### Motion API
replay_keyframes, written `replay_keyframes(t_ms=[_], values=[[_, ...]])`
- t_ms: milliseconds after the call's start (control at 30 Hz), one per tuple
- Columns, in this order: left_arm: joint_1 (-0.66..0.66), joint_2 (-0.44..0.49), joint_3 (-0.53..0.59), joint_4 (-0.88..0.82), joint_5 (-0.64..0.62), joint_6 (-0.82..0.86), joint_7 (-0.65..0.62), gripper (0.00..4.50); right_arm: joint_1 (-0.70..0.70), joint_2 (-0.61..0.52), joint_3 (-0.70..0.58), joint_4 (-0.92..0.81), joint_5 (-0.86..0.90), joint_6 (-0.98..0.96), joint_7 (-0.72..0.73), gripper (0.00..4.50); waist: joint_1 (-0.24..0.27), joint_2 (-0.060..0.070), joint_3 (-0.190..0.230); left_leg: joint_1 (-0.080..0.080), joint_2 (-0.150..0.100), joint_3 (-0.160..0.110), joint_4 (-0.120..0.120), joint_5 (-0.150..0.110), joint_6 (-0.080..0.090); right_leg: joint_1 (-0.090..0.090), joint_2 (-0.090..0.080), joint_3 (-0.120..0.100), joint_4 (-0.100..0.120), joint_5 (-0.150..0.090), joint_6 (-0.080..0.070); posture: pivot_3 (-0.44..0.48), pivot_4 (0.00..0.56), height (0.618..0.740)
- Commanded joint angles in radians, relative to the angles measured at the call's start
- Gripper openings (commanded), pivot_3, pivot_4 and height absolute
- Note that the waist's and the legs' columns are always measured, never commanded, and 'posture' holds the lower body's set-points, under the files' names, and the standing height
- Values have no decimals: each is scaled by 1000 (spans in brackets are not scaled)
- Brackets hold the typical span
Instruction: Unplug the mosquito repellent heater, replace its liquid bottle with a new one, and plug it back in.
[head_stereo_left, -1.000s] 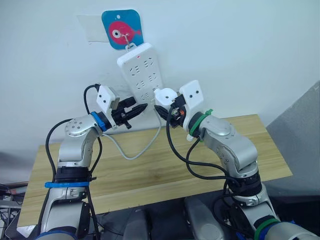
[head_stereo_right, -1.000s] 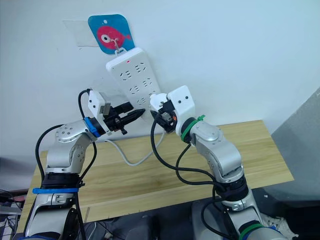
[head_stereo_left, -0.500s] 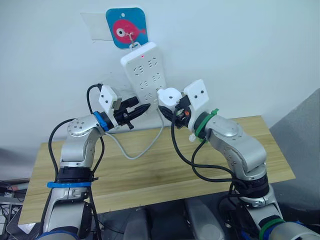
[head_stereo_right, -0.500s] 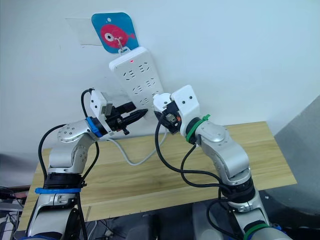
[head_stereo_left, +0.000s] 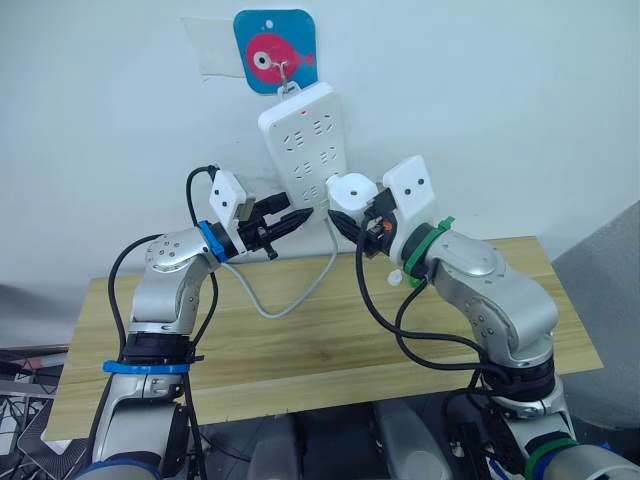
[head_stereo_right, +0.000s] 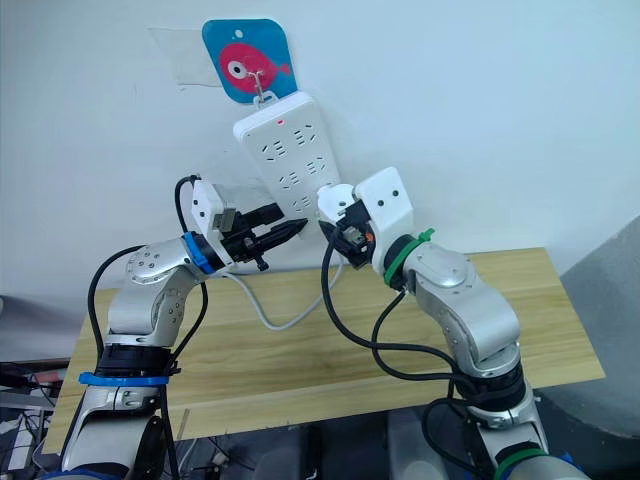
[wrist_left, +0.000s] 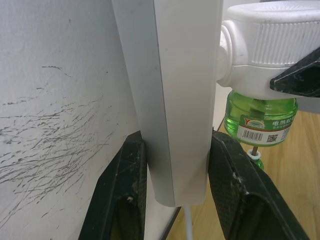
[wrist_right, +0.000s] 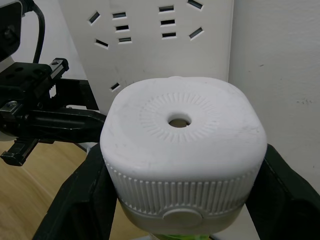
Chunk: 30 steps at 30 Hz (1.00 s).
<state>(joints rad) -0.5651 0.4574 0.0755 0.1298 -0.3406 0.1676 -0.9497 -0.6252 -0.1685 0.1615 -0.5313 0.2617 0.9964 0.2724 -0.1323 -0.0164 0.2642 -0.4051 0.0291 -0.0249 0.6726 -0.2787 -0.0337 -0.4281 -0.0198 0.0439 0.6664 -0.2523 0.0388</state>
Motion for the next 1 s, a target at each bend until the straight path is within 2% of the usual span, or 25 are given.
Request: replay_keyframes(t_ms=[33,533,767,1000], values=[[5,-3,-37,-27,-1,-2,-18,1362,-30,30,19,-28,-23,-59,-34,2982,-1,0,0,0,0,0,0,0,0,0,0,0,0,0,0,-134,218,740],[6,-1,-37,-37,1,7,-12,1362,-60,136,75,109,-129,-138,-145,2982,-10,0,0,5,-1,1,3,0,0,0,4,2,11,0,0,-112,225,740],[11,4,-30,-38,2,6,-8,1362,-78,175,61,176,-146,-194,-155,2982,-14,0,0,7,2,0,4,2,-2,0,10,3,14,1,-2,-107,228,740],[7,5,-28,-28,4,1,-11,1362,-67,164,65,169,-136,-204,-125,2982,-14,0,0,8,3,-1,4,3,-3,0,13,4,14,2,-3,-109,226,740]])
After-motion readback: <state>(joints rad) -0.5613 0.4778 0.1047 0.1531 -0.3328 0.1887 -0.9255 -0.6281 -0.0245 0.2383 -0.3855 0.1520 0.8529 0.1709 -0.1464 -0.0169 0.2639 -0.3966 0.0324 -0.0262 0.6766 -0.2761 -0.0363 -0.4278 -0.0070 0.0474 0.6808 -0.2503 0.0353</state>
